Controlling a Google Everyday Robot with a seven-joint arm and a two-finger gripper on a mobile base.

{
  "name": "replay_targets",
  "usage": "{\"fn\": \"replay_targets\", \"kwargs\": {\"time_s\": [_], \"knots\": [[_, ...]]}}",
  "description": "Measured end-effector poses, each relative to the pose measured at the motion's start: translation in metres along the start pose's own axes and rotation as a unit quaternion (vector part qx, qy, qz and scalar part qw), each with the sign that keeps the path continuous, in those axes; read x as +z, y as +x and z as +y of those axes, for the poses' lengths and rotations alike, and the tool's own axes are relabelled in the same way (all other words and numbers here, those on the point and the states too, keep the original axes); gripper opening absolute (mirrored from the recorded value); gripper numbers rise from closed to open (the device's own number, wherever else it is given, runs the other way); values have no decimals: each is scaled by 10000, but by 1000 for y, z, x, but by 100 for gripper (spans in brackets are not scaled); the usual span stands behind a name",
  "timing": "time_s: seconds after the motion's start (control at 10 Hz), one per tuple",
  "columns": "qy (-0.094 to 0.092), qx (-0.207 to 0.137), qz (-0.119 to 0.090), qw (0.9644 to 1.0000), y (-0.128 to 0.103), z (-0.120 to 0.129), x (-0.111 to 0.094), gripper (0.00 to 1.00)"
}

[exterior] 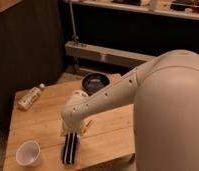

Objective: Place the eraser in the ceramic cup

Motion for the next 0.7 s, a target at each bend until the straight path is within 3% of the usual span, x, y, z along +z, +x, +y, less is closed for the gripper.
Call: {"fn": "replay_targets", "kwargs": {"time_s": [0.7], "knots": [[-123, -2, 189, 9997, -5, 3, 22, 65]]}}
